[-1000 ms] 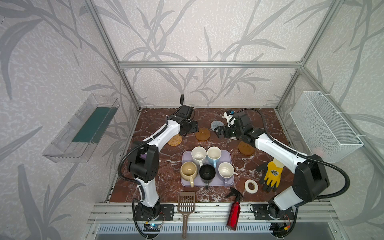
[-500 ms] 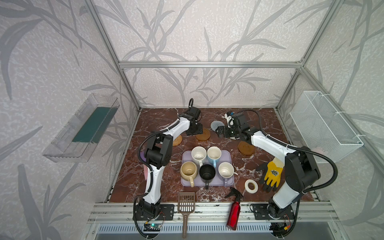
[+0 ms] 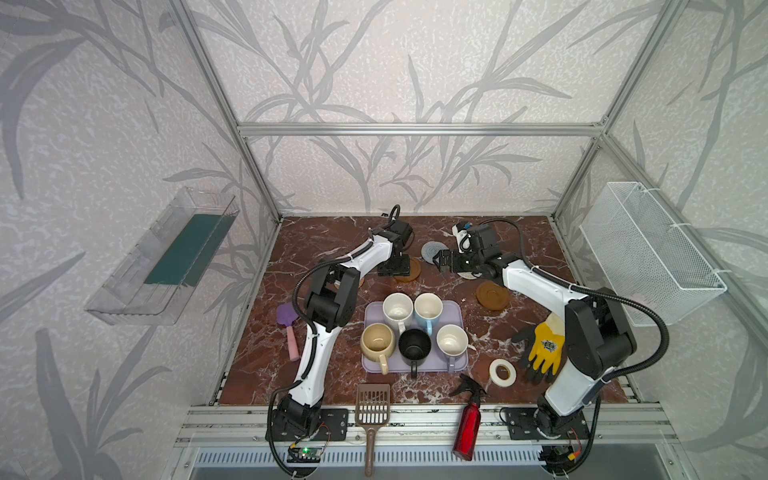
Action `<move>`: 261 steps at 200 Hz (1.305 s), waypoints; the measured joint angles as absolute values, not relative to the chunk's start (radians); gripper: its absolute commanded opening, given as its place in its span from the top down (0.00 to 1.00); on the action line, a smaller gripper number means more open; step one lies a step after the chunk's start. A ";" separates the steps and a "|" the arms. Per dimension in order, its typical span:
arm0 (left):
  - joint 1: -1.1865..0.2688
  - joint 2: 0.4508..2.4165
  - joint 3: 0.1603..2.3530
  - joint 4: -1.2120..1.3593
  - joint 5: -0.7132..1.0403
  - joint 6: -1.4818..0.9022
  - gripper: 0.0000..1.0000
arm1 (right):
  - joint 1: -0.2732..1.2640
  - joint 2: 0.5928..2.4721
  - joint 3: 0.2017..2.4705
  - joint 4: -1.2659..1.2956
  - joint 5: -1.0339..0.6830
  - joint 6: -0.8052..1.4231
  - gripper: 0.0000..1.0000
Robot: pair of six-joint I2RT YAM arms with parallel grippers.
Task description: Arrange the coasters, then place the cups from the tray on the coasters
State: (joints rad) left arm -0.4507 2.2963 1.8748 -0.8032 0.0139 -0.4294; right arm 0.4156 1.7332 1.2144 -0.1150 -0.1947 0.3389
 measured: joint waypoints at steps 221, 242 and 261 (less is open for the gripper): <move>-0.397 2.150 1.654 -0.837 -0.122 -0.467 0.58 | 0.430 1.696 1.181 -0.134 -0.235 0.371 0.00; -0.392 2.139 1.635 -0.827 -0.120 -0.467 0.58 | 0.445 1.699 1.200 -0.160 -0.239 0.371 0.00; -0.392 2.118 1.604 -0.817 -0.112 -0.467 0.57 | 0.458 1.705 1.222 -0.170 -0.242 0.371 0.00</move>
State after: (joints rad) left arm -0.3920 2.1178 1.6043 -0.8169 -0.1120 -0.4675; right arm 0.4583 1.7046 1.2217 -0.1703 -0.2417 0.3706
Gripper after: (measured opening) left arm 0.423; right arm 0.999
